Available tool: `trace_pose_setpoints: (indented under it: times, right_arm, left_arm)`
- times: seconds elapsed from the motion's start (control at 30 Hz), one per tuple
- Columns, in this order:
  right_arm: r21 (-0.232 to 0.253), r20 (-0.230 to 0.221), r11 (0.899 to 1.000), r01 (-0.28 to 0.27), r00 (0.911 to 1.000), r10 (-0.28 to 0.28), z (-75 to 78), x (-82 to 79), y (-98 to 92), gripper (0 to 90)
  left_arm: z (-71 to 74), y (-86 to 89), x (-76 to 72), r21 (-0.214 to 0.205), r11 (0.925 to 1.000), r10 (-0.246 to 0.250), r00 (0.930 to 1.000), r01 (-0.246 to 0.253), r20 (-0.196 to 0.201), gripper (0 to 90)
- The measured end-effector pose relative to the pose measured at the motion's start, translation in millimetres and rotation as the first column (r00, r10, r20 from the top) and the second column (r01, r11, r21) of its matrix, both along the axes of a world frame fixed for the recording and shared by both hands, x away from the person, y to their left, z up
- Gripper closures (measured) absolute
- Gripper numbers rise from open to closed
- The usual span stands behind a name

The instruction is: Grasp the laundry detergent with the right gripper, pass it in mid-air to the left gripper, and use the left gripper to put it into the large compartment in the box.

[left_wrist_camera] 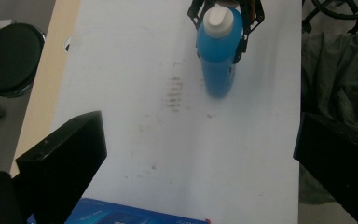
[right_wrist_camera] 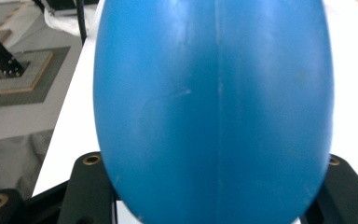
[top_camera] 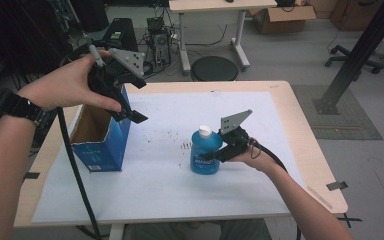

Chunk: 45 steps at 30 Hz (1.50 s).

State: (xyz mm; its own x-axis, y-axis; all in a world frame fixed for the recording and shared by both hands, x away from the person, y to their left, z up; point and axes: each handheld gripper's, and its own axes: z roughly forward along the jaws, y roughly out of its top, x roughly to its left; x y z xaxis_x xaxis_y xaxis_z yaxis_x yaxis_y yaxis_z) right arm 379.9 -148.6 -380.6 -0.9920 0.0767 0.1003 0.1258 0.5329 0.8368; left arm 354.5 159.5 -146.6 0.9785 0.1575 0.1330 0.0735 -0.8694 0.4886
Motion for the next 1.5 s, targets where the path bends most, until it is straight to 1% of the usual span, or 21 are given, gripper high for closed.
trace_pose_setpoints:
  times: [0.1,0.23,0.37,0.47,0.67,0.93,1.1,1.33,1.5]
  right_arm:
    - [-0.022,-0.011,0.999,-0.032,0.9994,0.032,3.9,1.5,3.7,42.9]
    - [-0.01,-0.032,0.998,-0.065,0.9974,0.064,13.3,4.5,7.9,43.0]
    - [-0.012,-0.023,0.996,-0.089,0.9958,0.089,27.7,7.4,14.1,43.1]
    - [-0.013,-0.025,0.993,-0.114,0.9932,0.114,38.6,9.4,20.3,43.2]
    - [0.01,-0.023,0.987,-0.16,0.9868,0.16,59.6,12.6,31.5,43.3]
    - [0.025,-0.016,0.98,-0.197,0.9801,0.198,84.9,17.7,45.3,43.3]
    - [0.022,-0.007,0.978,-0.208,0.9781,0.208,97.6,19.0,53.9,43.3]
    - [-0.001,0.007,0.973,-0.232,0.9728,0.232,109.5,17.4,68.7,43.3]
    - [0.0,0.009,0.97,-0.244,0.9697,0.244,116.2,15.0,78.7,43.3]
  left_arm:
    - [0.6,-0.7,0.1,0.0,1.0,-0.004,1.0,0.004,0.0,3.1]
    - [1.7,-1.6,0.3,0.0,1.0,-0.004,1.0,0.004,0.0,3.1]
    - [2.8,-3.0,0.0,0.006,0.9999,-0.008,1.0,0.008,0.002,3.1]
    - [4.3,-4.5,-0.2,0.006,0.9999,-0.011,0.9999,0.011,0.003,3.1]
    - [7.4,-9.4,-0.9,0.014,0.9997,-0.022,0.9998,0.022,0.004,3.1]
    - [13.5,-18.0,-1.8,0.019,0.9994,-0.029,0.9996,0.029,0.006,3.1]
    - [16.7,-24.2,-2.1,0.028,0.9988,-0.04,0.9992,0.04,0.006,3.1]
    - [17.4,-31.9,-2.0,0.039,0.998,-0.049,0.9988,0.049,0.002,3.1]
    - [16.2,-37.5,-2.2,0.053,0.9973,-0.052,0.9987,0.051,0.0,3.1]
